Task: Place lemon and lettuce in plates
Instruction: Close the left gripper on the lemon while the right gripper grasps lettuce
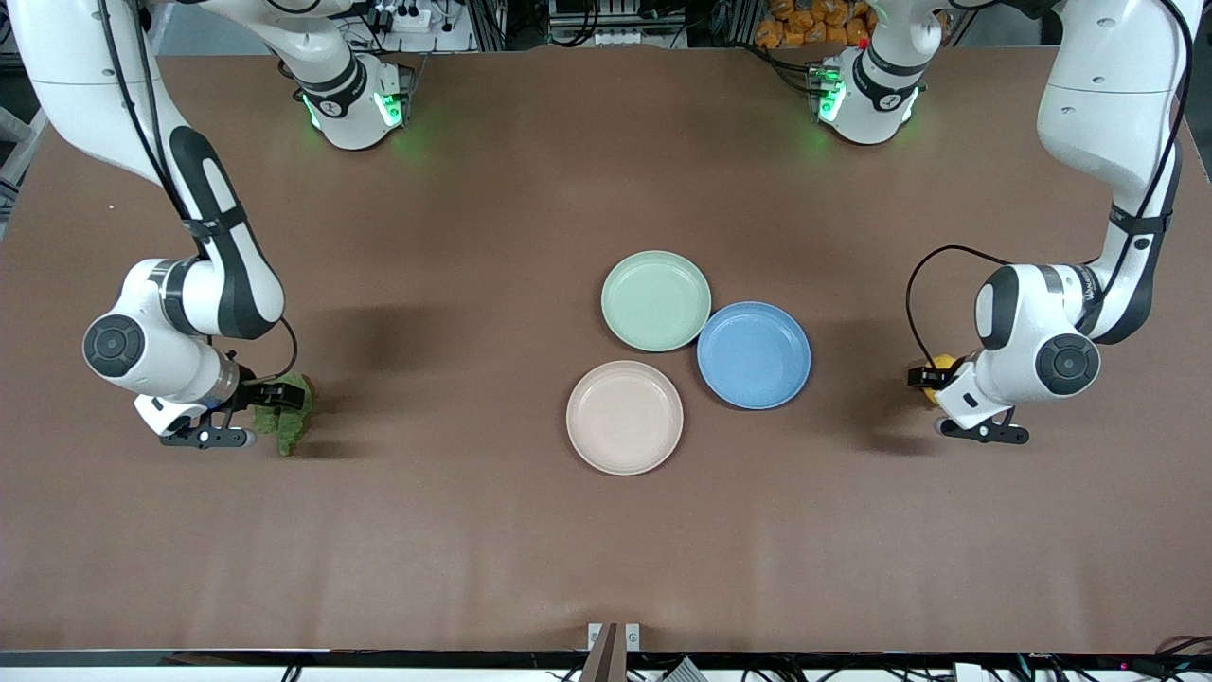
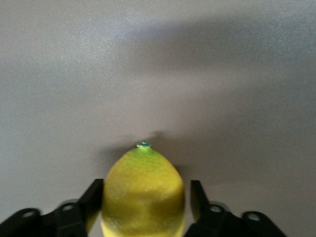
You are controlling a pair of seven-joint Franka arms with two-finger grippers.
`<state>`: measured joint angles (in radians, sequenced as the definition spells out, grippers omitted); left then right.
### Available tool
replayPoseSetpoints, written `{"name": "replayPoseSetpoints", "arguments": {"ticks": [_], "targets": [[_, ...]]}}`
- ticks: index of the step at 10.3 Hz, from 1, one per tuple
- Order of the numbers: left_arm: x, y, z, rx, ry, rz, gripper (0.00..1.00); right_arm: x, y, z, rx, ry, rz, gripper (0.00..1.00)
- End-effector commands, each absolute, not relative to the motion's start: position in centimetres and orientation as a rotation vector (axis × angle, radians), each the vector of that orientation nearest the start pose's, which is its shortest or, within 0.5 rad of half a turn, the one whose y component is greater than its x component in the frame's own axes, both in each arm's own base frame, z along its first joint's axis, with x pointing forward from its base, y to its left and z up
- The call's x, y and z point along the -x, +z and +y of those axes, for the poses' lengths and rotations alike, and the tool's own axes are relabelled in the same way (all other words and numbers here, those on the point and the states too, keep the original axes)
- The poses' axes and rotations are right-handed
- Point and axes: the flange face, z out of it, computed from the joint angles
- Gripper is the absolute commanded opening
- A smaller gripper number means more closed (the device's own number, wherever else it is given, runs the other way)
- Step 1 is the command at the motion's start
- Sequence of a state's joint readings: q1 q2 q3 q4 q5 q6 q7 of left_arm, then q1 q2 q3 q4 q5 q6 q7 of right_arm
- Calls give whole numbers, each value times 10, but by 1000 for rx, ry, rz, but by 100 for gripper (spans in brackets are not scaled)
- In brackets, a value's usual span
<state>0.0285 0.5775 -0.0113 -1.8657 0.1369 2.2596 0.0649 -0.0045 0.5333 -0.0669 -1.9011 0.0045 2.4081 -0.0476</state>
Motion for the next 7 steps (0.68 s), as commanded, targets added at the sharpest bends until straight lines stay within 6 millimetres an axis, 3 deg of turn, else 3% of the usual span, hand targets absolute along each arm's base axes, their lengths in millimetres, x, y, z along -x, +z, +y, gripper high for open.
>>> {"name": "replayPoseSetpoints", "arguments": {"ticks": [1, 2, 5, 7], "targets": [[-623, 190, 16, 3017, 266, 269, 0, -635, 192, -42, 3145, -10, 22, 95], [-624, 193, 14, 3019, 258, 272, 0, -635, 183, -39, 3140, -22, 16, 86], [-636, 223, 6, 3043, 172, 228, 0, -635, 164, -41, 3138, -53, -22, 46], [-648, 248, -9, 3080, 90, 155, 0, -636, 164, -40, 3137, -56, -80, 0]]}}
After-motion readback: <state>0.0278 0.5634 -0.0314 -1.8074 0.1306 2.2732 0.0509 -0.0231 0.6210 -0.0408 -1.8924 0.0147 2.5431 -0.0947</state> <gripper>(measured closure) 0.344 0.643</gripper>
